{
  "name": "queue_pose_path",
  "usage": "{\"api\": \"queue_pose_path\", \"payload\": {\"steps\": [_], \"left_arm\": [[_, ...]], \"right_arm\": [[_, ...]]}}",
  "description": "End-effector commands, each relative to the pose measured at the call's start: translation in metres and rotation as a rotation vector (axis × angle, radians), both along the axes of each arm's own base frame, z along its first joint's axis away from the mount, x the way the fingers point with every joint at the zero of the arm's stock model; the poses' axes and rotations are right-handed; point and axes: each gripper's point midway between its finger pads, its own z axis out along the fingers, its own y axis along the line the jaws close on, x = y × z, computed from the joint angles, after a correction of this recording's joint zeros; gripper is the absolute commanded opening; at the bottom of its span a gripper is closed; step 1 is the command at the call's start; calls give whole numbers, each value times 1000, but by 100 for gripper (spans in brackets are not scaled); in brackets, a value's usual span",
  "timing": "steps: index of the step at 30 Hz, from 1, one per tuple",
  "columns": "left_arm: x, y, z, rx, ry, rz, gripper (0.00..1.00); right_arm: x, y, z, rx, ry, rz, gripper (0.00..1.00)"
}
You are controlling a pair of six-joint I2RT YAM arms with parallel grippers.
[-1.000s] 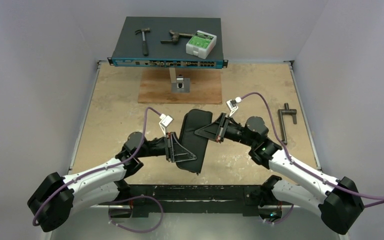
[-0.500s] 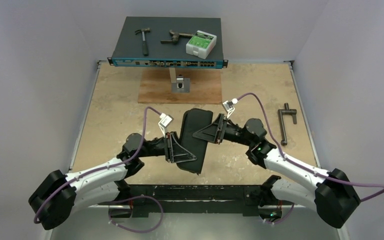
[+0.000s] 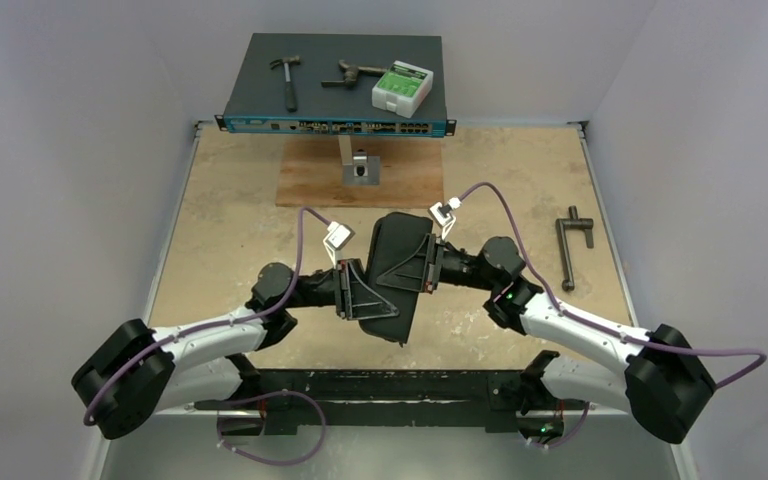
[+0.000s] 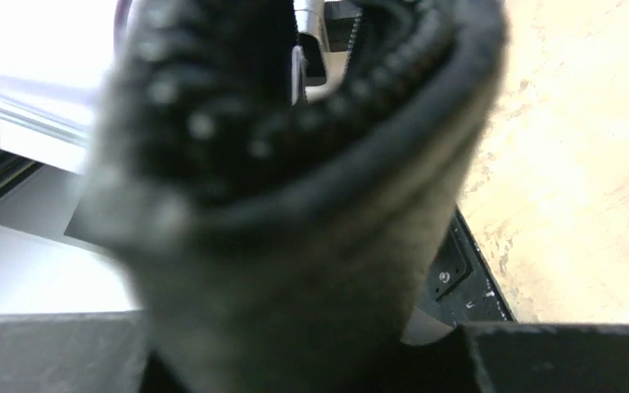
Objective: Sort the hair-cutting tools
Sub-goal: Pick up the hairdressing tool bag at the center of the board, then zip the hairdressing tool bag.
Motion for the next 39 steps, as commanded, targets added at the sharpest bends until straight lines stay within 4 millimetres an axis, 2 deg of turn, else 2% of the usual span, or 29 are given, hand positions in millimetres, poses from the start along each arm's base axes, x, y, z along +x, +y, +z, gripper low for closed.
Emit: {"api": "queue_pose_path", "payload": {"steps": [1, 3, 4, 5, 8, 9, 11, 14, 18, 23, 27, 30, 36, 39], "left_arm": [[3, 1, 39, -87, -145, 38, 0], [5, 0, 36, -61, -144, 49, 4], [6, -1, 32, -42, -139, 56, 12], [8, 0, 29, -27, -132, 65, 32], [15, 4, 14, 53, -117, 135, 69], [18, 9, 7, 92, -115, 177, 79], [28, 22, -9, 186, -113, 292, 88], [45, 53, -27, 296, -119, 500, 92], [52, 88, -43, 382, -136, 661, 95], [50, 106, -46, 472, -204, 740, 98], [46, 97, -34, 508, -307, 714, 97], [44, 84, -24, 524, -383, 670, 94], [42, 57, 10, 379, -497, 647, 92], [43, 40, 8, 413, -530, 596, 90]], "right_arm": [[-8, 1, 30, 64, -89, 32, 16], [-7, 1, 31, 68, -93, 26, 5], [-7, 0, 32, 69, -98, 23, 0], [-8, 0, 34, 72, -104, 22, 0], [-4, -4, 42, 68, -119, -20, 0], [1, -6, 38, 39, -106, -54, 0], [11, -11, 38, 0, -102, -128, 0], [24, -20, 36, -16, -67, -217, 0], [44, -32, 27, -12, 36, -355, 0], [63, -42, 23, -6, 105, -483, 0], [81, -51, 22, -51, 128, -594, 0], [92, -59, 32, -80, 100, -667, 0], [102, -64, 38, -164, 73, -726, 0], [103, -64, 42, -167, 67, -730, 0]]}}
